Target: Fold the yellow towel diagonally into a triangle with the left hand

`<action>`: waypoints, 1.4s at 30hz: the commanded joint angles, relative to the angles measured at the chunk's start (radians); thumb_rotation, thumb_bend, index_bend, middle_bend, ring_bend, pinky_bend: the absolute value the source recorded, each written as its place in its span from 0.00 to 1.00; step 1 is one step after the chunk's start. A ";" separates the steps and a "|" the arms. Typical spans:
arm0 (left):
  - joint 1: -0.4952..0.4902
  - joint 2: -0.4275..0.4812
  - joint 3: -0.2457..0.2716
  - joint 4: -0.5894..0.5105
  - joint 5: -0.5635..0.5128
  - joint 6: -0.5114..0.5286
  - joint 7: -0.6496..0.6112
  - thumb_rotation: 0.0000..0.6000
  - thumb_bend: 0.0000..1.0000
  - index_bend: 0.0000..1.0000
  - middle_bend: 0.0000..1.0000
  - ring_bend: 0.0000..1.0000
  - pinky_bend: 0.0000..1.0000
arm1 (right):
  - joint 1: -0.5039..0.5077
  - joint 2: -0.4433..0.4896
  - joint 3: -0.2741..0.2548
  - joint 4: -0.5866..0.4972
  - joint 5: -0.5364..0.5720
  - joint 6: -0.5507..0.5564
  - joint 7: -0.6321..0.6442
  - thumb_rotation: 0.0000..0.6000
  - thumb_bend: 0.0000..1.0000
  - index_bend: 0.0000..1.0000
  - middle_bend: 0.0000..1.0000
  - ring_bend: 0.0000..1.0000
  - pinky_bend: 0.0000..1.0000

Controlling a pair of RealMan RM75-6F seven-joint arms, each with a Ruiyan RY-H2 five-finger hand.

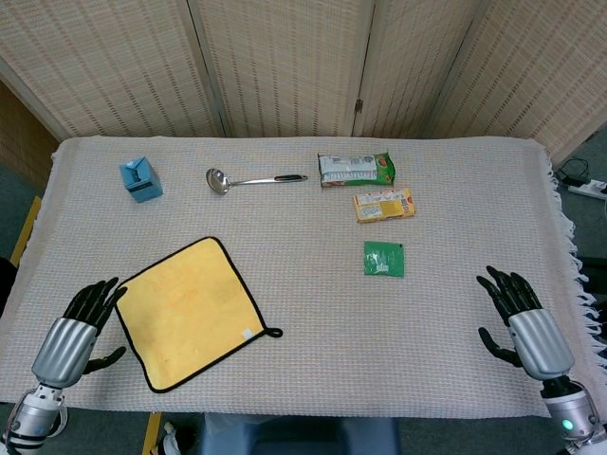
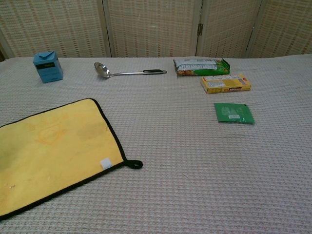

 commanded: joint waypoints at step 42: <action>-0.541 -0.345 -0.202 0.431 -0.337 -0.639 -0.199 1.00 0.45 0.33 1.00 1.00 1.00 | -0.019 0.021 -0.018 -0.004 -0.018 0.039 0.033 1.00 0.45 0.00 0.00 0.00 0.00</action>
